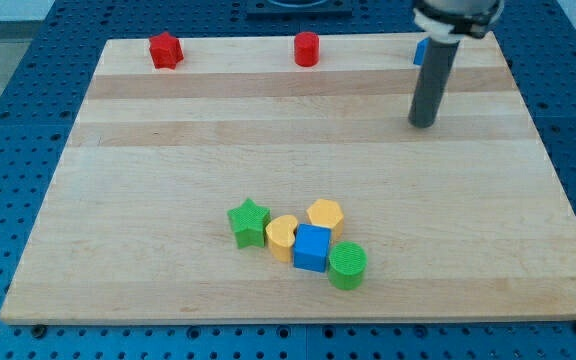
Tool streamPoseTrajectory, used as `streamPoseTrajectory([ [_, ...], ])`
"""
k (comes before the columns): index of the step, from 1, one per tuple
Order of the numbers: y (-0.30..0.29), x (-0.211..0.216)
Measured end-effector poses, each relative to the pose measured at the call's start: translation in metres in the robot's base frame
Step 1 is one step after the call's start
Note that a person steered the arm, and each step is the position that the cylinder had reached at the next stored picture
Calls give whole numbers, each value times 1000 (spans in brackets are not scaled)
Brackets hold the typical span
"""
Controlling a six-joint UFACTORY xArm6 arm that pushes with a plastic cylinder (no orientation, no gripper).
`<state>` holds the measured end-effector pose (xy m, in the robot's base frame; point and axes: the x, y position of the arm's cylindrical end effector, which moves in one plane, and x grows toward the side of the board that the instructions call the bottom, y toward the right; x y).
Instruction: Move the blue triangle into the yellow hexagon
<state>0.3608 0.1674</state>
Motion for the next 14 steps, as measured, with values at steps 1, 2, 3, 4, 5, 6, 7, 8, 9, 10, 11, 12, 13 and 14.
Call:
streamPoseTrajectory([
  [1, 35, -25],
  [2, 63, -54],
  [3, 90, -85],
  [4, 95, -119],
  [5, 87, -137],
  [6, 62, -137],
  [7, 35, -137],
  [8, 13, -130],
  [9, -5, -116],
  [10, -27, -97],
  [11, -47, -73],
  [12, -70, -49],
  [13, -99, -44],
  [14, -128, -34],
])
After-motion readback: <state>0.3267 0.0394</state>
